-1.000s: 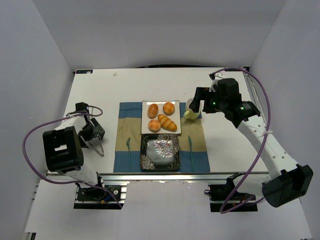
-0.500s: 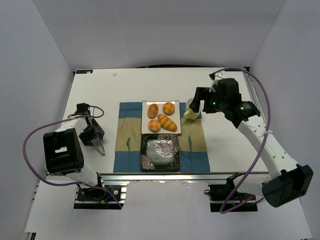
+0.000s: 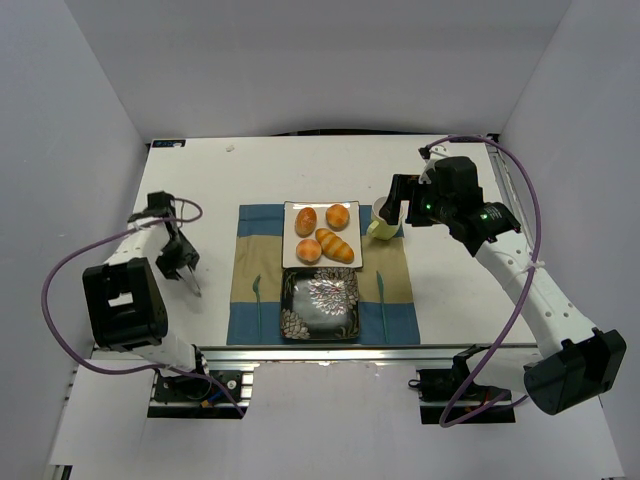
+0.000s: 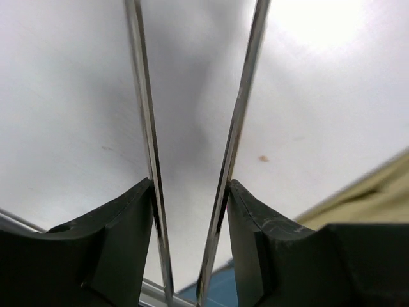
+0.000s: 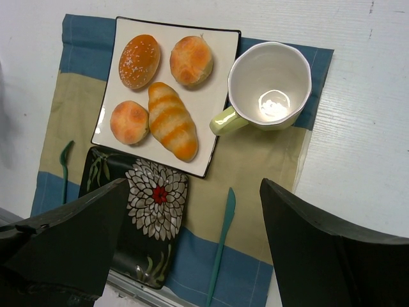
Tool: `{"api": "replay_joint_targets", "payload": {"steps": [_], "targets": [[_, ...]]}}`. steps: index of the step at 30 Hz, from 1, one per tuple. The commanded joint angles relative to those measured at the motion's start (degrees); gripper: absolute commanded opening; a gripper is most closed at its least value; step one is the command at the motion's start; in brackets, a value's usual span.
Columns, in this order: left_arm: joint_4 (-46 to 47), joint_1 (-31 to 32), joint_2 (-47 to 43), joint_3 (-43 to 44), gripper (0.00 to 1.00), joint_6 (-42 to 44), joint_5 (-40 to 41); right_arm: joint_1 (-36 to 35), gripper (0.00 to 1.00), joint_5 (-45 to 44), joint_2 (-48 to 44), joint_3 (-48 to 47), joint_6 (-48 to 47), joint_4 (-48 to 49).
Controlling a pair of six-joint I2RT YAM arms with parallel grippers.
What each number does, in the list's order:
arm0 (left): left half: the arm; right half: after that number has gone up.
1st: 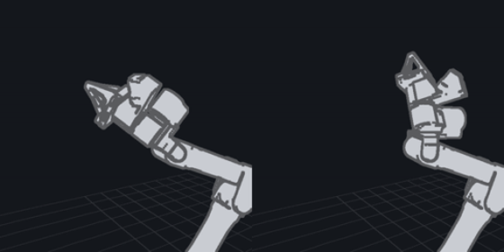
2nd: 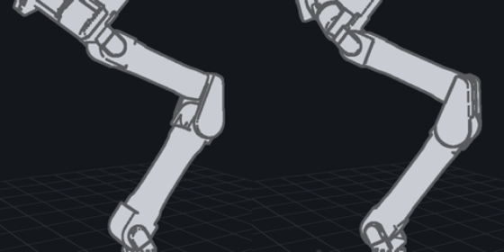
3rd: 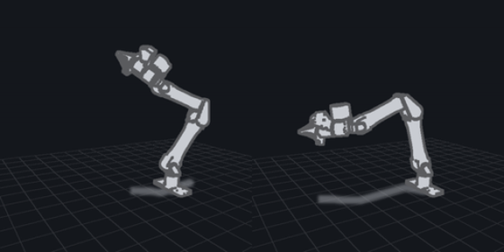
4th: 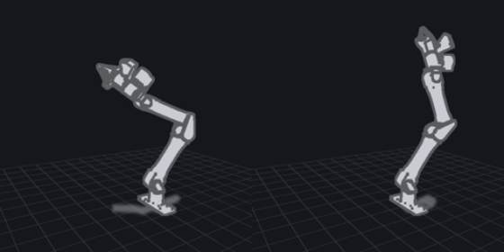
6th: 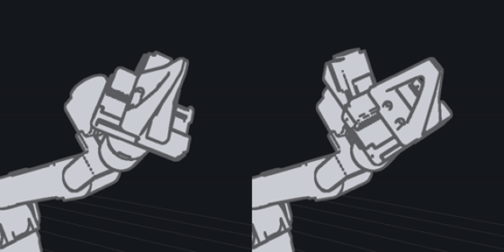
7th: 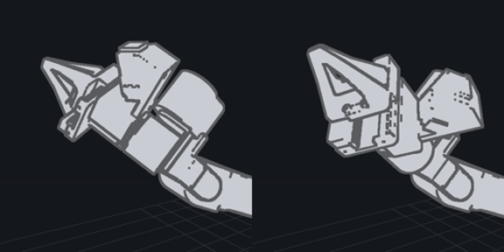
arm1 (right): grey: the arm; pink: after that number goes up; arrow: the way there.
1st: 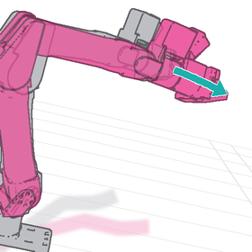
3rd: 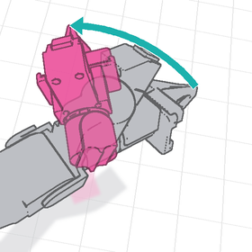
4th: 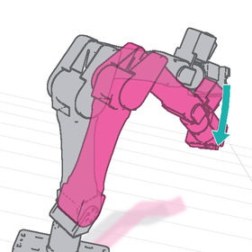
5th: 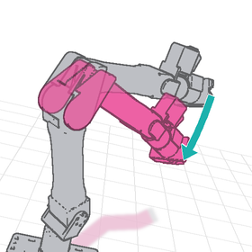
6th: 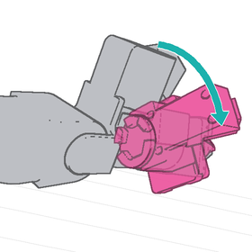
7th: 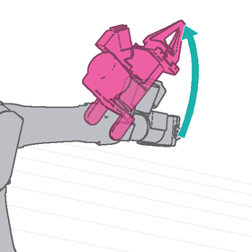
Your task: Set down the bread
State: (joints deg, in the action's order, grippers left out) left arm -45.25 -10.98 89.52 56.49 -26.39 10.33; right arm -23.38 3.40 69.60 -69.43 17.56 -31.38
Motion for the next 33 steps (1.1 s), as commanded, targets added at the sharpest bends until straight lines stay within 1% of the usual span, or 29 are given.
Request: {"api": "replay_joint_targets", "payload": {"steps": [1,3,4,8,13,16,17,18,19,20,21,22,24,25,28,29,33], "targets": [[-7.89,0.0,-4.61,13.33,0.58,-1.73,4.43,-0.18,0.89,0.2,-0.17,-1.15,-0.16,0.96],[-10.11,0.0,-5.4,17.76,0.58,-2.17,4.79,-0.18,0.89,0.55,-0.17,-1.24,0.28,1.14],[-11.86,0.0,-5.49,21.69,0.58,-2.61,4.62,-0.18,0.89,0.73,-0.17,-1.15,0.37,1.23],[-14.85,0.0,-5.4,28.65,0.58,-2.79,2.16,-0.18,0.89,1.0,-0.08,-1.59,0.72,1.23],[-14.95,2.45,-5.49,33.15,0.59,-0.69,-3.19,-0.18,0.89,-0.49,-0.08,-3.08,0.54,0.44],[-16.35,8.15,-4.01,36.4,0.59,-0.15,-4.53,-0.18,0.89,-3.12,-0.17,-4.92,0.89,-0.88],[-16.88,12.87,-3.48,37.54,0.59,-0.32,-4.44,-0.18,0.89,-4.7,-0.6,-5.27,2.03,-1.23],[-17.32,14.92,-2.77,39.29,0.59,-0.41,-4.53,-0.18,0.89,-7.15,-0.87,-6.06,2.73,-1.58],[-17.67,18.59,-1.64,40.27,0.59,-1.37,-5.14,-0.18,0.89,-9.61,-1.57,-6.42,4.39,-2.37],[-17.41,20.28,-1.1,40.28,0.59,-1.82,-5.92,-0.18,0.89,-9.64,-2.01,-6.86,4.41,-2.9],[-16.98,22.13,-0.75,40.63,0.59,-2.17,-6.54,-0.09,0.9,-12.25,-2.36,-7.3,5.98,-3.42],[-16.28,25.36,0.04,40.8,0.59,-2.87,-6.72,-0.09,0.89,-13.41,-2.98,-8.43,6.69,-4.56],[-14.7,28.46,0.83,40.89,0.59,-2.79,-6.9,0.0,0.89,-16.48,-3.59,-9.49,8.01,-5.71],[-14.08,31.08,1.18,40.89,0.59,-2.44,-7.25,0.08,0.89,-17.19,-4.38,-10.19,8.28,-6.06],[-12.76,34.96,3.38,41.5,0.59,-0.6,-6.82,0.26,0.89,-19.13,-5.53,-10.73,8.98,-7.21],[-12.58,37.33,4.6,41.77,0.59,-0.24,-6.38,0.26,0.89,-19.48,-6.31,-10.81,9.07,-7.47],[-13.54,41.73,8.48,44.84,0.59,0.64,-5.15,0.35,0.9,-20.53,-7.46,-10.9,9.07,-8.44]]}}
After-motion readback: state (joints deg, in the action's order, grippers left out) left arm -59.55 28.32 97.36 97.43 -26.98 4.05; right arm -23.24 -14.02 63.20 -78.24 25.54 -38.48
